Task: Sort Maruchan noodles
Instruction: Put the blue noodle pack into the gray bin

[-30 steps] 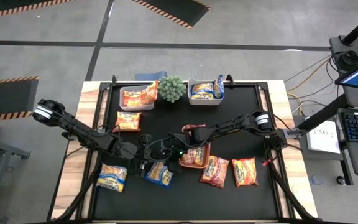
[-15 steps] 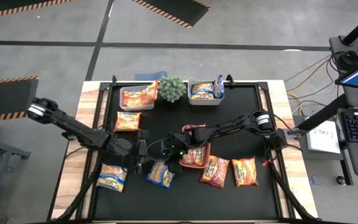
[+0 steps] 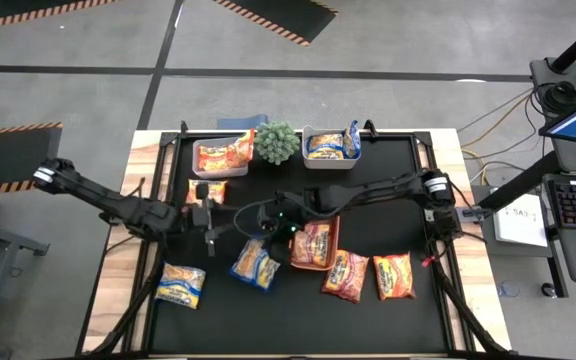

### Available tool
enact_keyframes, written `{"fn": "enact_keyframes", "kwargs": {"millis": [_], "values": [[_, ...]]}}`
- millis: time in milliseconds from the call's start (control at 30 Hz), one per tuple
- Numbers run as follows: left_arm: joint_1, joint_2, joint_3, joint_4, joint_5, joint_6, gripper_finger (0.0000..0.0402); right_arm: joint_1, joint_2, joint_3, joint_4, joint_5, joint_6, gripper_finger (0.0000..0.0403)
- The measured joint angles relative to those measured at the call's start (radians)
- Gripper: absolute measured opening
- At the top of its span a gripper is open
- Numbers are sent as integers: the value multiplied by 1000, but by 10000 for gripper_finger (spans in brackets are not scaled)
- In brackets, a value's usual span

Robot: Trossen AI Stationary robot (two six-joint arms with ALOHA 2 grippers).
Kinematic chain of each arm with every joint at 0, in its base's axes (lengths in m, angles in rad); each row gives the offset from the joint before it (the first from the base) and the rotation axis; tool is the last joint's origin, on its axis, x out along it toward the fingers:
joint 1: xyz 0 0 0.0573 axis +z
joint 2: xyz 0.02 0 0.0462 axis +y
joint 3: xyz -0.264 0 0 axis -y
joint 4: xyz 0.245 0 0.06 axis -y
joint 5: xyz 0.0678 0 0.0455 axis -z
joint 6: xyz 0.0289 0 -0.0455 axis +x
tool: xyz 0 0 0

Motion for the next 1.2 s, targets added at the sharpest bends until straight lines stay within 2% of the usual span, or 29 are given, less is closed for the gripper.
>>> {"fn": "enact_keyframes", "kwargs": {"millis": [300, 600, 733, 933, 1200], "values": [[0, -96, 0, 15, -132, 63, 149, -94, -59, 207, -302, 23, -27, 28], [1, -139, 0, 34, -237, 119, 149, -252, -60, 395, -660, 202, -55, 28], [1, -148, 12, 40, -274, 157, 149, -351, -60, 418, -774, 251, -52, 28], [1, -138, 35, 40, -277, 179, 149, -498, -59, 418, -847, 289, -63, 28], [1, -107, 37, 39, -277, 201, 149, -661, -58, 418, -878, 462, -48, 20]]}}
